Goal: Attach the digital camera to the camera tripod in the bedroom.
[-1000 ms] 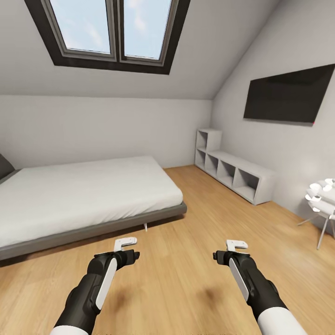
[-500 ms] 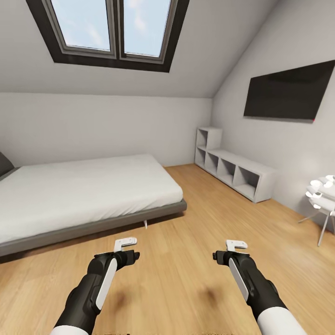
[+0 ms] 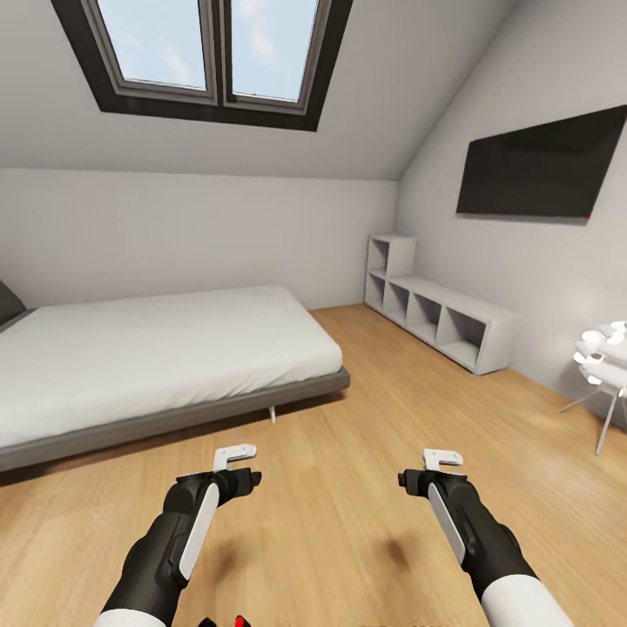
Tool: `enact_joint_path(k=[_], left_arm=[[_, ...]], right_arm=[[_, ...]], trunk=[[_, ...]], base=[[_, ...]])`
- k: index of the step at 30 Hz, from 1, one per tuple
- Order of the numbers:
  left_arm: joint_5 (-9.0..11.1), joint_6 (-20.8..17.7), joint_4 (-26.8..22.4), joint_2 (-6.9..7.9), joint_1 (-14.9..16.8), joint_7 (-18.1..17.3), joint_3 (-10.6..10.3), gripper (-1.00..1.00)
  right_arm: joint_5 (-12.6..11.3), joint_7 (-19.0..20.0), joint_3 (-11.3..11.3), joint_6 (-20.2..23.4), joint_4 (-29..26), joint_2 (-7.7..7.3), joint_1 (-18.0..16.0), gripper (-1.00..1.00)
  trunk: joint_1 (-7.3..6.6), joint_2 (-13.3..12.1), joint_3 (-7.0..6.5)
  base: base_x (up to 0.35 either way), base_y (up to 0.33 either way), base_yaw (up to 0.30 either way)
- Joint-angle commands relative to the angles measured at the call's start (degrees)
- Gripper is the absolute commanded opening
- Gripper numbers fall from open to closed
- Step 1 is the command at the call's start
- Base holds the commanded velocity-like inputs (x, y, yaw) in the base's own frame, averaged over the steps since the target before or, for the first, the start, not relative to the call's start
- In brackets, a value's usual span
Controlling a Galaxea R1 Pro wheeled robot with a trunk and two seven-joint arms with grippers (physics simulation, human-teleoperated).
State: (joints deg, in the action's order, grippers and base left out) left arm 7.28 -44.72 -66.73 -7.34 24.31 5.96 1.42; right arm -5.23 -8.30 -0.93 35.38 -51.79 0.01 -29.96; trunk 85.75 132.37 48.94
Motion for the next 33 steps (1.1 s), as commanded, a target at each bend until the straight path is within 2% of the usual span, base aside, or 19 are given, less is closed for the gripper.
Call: enact_joint_path(k=[1, 16, 27, 33], left_arm=[[0.63, -0.24, -0.06, -0.04, 0.03, 0.51, 0.06, 1.00], [0.63, -0.19, -0.27, -0.04, 0.03, 0.81, 0.07, 1.00], [0.63, -0.21, -0.55, -0.04, 0.00, 2.49, 0.07, 1.00], [0.67, -0.19, -0.61, -0.04, 0.01, 3.03, 0.03, 1.00]], right_arm=[[-0.56, -0.40, 0.02, 0.21, -0.07, 0.00, -0.02, 1.00], [-0.57, -0.38, -0.03, 0.21, -0.07, -0.09, -0.01, 1.00], [-0.57, -0.36, 0.03, 0.29, -0.07, -0.18, -0.03, 1.00], [-0.51, -0.33, -0.01, 0.23, -0.13, -0.18, -0.03, 1.00]], trunk=[[0.21, 0.44, 0.25], [3.51, 6.46, 2.94], [5.93, 10.87, 4.91], [6.08, 10.95, 6.24]], base=[[0.000, 0.000, 0.000], [0.000, 0.000, 0.000], [0.000, 0.000, 0.000], [0.000, 0.000, 0.000]])
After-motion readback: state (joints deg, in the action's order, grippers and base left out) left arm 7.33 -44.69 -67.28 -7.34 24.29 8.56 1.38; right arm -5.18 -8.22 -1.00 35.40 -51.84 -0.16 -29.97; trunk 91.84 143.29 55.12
